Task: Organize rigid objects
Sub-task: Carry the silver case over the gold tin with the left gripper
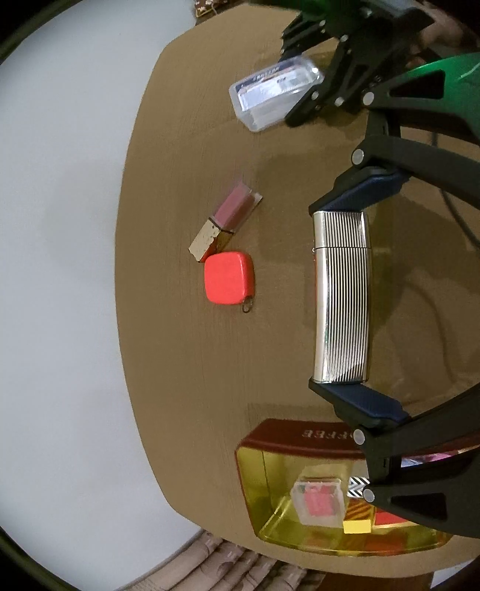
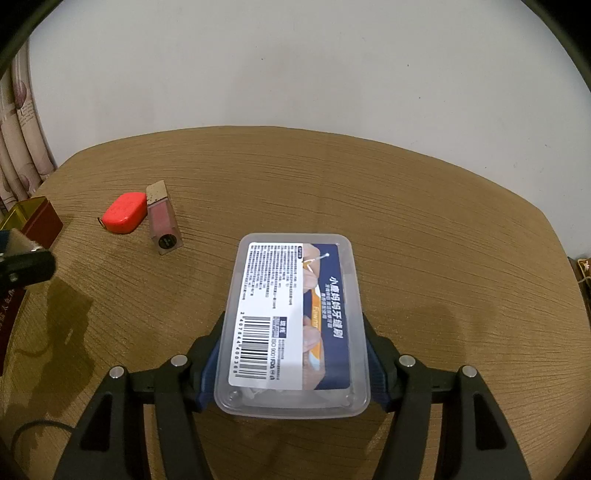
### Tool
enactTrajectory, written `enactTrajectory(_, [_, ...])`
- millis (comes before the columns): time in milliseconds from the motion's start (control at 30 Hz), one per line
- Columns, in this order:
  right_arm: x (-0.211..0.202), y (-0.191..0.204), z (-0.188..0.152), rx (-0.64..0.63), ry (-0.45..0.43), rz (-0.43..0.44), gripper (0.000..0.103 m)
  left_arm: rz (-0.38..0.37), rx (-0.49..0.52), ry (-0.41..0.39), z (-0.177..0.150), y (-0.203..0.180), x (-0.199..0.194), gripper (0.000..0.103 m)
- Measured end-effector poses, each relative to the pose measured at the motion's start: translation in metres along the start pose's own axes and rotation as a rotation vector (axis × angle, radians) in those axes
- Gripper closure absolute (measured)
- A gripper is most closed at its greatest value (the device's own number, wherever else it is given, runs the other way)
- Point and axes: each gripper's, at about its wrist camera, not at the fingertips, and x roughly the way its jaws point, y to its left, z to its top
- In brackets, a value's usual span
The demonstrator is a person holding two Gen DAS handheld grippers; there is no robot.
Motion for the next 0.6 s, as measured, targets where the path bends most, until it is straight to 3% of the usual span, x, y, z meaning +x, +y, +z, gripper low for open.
enactTrajectory(300, [0.0,0.0,0.0,0.002,0.0,0.001,0.038,0.008,-0.02,-0.017,0.006,0.013,-0.017,0.023])
enactTrajectory(600, [0.0,0.0,0.0,0.002,-0.001,0.002,0.038,0.069,-0.08,-0.012,-0.004,0.068,-0.033,0.023])
